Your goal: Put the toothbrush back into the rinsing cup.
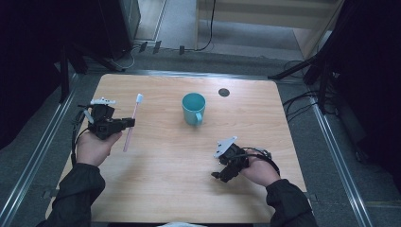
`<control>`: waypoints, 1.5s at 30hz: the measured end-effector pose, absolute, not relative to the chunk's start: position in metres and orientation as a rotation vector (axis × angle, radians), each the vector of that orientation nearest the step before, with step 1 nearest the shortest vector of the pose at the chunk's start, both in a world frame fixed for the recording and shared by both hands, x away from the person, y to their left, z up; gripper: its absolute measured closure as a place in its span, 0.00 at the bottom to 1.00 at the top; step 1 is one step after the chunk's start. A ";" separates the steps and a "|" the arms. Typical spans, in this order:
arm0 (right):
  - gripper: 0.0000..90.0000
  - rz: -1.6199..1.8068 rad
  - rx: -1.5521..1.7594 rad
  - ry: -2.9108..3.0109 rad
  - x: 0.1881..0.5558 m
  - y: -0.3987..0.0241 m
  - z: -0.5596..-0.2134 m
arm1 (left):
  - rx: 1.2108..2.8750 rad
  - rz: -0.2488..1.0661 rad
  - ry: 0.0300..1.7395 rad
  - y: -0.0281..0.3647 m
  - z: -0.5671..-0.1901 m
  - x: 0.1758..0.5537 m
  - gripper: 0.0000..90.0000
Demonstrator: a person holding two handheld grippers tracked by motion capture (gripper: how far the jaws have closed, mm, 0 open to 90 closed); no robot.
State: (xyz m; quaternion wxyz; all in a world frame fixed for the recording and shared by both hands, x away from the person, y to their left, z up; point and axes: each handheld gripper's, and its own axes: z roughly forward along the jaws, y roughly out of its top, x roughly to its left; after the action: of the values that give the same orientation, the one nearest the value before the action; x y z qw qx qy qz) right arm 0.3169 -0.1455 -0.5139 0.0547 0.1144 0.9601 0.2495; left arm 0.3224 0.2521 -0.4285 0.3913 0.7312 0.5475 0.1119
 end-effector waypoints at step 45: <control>0.18 0.776 0.368 2.899 0.315 -0.149 -0.512 | 1.802 0.401 1.183 0.156 -0.400 0.377 0.93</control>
State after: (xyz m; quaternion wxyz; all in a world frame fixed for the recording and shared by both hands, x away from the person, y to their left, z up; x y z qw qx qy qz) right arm 0.3150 -0.1493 -0.5119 0.0589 0.1214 0.9571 0.2563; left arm 0.3772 0.1562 -0.4003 0.4568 0.7310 0.4801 0.1625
